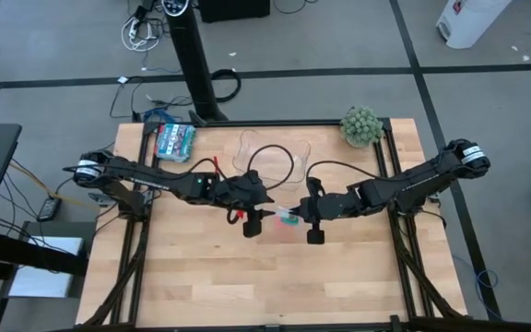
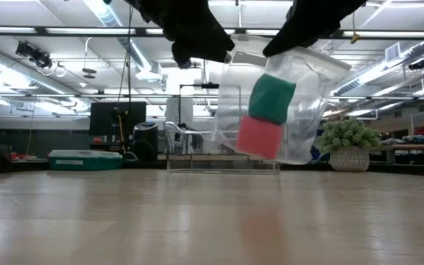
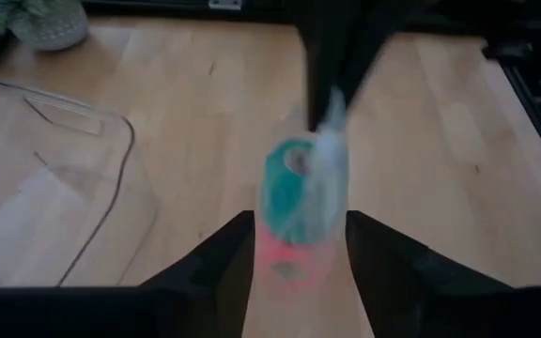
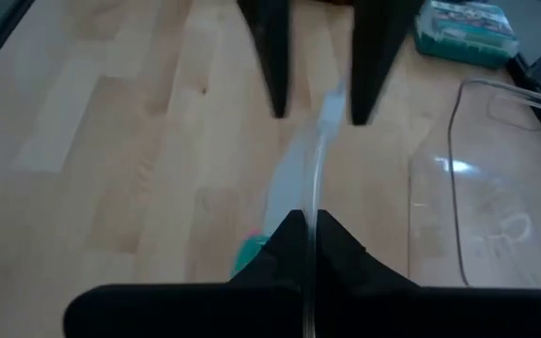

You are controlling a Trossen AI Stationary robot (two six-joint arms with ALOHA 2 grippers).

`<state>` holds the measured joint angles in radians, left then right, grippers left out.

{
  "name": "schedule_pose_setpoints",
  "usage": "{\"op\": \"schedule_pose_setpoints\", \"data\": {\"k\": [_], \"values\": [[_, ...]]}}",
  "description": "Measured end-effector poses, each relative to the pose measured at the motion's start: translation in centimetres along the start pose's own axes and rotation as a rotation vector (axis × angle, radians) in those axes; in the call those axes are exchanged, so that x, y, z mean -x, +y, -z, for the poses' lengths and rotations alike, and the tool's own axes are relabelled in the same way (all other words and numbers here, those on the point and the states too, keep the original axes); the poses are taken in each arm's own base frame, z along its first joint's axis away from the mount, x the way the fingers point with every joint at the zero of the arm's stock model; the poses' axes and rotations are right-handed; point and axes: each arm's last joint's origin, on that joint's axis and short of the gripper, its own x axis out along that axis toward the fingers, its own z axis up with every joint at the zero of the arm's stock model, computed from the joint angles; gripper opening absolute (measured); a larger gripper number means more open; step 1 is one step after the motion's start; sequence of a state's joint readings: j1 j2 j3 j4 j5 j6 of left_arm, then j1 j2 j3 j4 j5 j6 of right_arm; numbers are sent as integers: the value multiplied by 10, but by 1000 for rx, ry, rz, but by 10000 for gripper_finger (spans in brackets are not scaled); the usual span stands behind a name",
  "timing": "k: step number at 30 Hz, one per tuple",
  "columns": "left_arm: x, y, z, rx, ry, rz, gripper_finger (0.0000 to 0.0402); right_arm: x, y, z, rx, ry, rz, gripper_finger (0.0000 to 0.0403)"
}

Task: Roll bandage
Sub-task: Close the transparent zip bag

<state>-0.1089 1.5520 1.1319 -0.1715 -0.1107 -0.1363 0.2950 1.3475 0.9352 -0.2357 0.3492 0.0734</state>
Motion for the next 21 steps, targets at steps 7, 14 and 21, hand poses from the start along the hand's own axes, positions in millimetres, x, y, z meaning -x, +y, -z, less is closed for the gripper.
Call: {"op": "schedule_pose_setpoints", "data": {"k": [7,14,21], "values": [[-5,1,8,31,-50,-2,170,1,4,-3,6,-34,12,0],[-7,1,8,1,-113,6,94,1,5,-7,-2,-77,4,0],[-9,1,12,-18,-127,22,6,5,6,-6,-8,-67,2,30]]}}
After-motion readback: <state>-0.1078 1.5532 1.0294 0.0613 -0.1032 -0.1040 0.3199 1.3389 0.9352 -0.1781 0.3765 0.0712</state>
